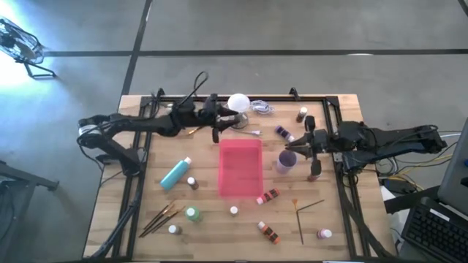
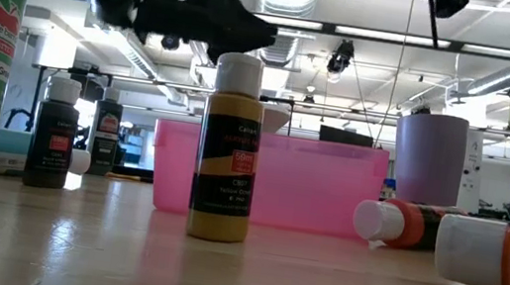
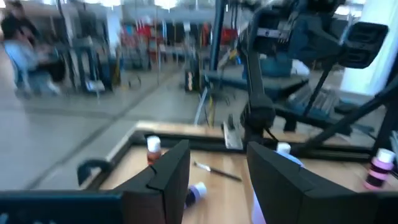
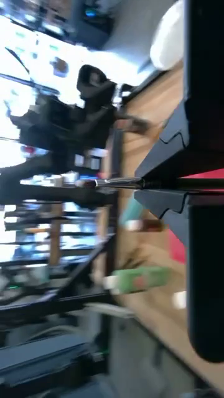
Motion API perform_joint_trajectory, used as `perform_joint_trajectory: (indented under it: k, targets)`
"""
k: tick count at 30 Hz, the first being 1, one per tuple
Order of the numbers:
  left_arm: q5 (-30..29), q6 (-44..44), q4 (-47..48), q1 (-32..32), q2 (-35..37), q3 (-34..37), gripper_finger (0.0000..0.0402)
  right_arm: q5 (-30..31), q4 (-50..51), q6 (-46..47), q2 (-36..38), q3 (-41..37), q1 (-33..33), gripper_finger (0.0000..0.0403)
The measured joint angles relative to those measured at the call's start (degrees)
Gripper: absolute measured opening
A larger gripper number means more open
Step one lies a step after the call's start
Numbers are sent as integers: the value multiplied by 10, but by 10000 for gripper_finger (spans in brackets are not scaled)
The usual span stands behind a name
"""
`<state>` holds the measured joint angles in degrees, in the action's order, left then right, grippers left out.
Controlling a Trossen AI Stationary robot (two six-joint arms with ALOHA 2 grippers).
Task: Pick & Place Paint Supplies
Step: Put the silver paintbrush into the purple cup
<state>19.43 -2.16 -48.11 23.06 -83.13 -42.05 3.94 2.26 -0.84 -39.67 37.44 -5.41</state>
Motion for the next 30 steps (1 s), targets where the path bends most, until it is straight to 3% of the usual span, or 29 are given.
perform_joint_trajectory:
  k: [6, 16, 30]
  targets:
    - [1, 0, -104, -3, 1, 66, 165, 6, -110, 11, 54, -92, 1, 18]
    - [2, -6, -103, -5, 1, 67, 165, 37, -167, 25, 128, -188, 2, 18]
    - [2, 0, -55, -4, 0, 53, 165, 52, -256, 24, 114, -272, 2, 18]
